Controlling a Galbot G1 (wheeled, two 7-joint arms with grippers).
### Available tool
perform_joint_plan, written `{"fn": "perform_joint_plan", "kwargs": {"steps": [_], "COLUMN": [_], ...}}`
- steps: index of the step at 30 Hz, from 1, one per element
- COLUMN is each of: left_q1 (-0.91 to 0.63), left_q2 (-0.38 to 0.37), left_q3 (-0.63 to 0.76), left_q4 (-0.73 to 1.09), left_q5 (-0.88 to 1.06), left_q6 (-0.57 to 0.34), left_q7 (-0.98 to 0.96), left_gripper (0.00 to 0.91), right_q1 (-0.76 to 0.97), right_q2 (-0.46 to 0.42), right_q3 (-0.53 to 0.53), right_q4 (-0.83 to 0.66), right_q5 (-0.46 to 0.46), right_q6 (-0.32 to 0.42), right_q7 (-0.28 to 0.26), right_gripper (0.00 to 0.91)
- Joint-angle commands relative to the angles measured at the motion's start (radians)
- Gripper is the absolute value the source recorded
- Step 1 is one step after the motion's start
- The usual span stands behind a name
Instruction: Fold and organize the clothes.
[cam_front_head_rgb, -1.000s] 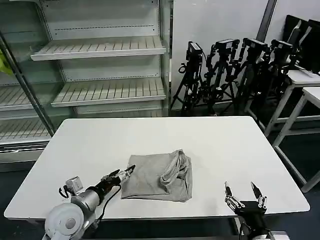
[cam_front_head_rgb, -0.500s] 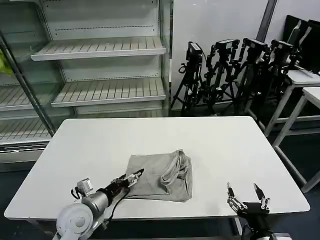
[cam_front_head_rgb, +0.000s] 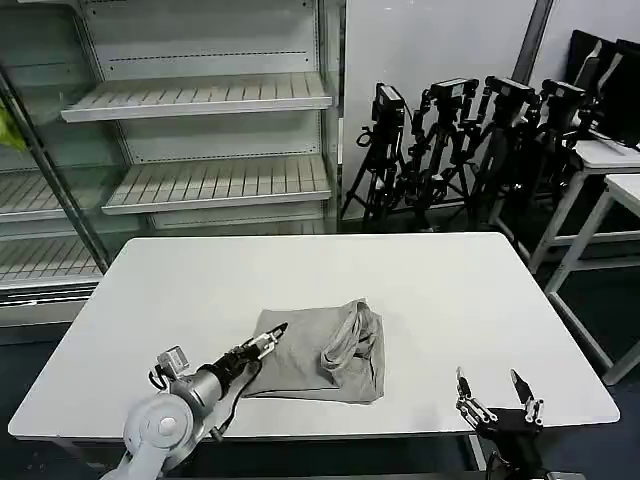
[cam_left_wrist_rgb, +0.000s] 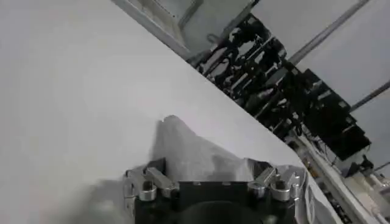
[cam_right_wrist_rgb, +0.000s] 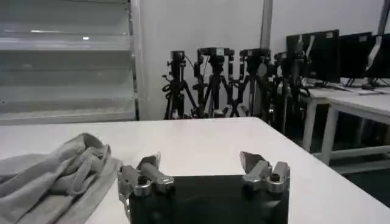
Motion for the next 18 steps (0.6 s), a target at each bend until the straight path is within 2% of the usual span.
{"fn": "perform_joint_plan", "kwargs": {"steps": [1,9,10,11,18], "left_q1": [-0.006,0.011,0.01,0.009,0.02], "left_q2": [-0.04,-0.057,-0.06,-0.062,-0.085], "left_q3": [-0.002,-0.005,-0.006,-0.006,-0.003], "left_q4": [0.011,0.011,0.013,0.014,0.018], "left_q5": [-0.046,-0.054,-0.054,-0.053,-0.053], "left_q6": [0.002,-0.02,-0.023,-0.027,-0.05], "left_q7": [-0.017,-0.026,-0.027,-0.028,-0.038], "left_gripper": [0.907,0.907,0.554,0.03,0.02], "right_q1": [-0.014,-0.03,-0.031,-0.032,-0.037], "right_q2": [0.006,0.017,0.018,0.019,0.025], "right_q3": [0.001,0.002,0.002,0.002,0.001], "right_q4": [0.022,0.037,0.038,0.039,0.049], "right_q5": [-0.004,-0.009,-0.009,-0.009,-0.012], "right_q6": [-0.001,0.0,0.001,0.001,0.001], "right_q7": [0.0,0.001,0.001,0.002,0.003], "right_gripper": [0.907,0.907,0.907,0.907,0.907]}}
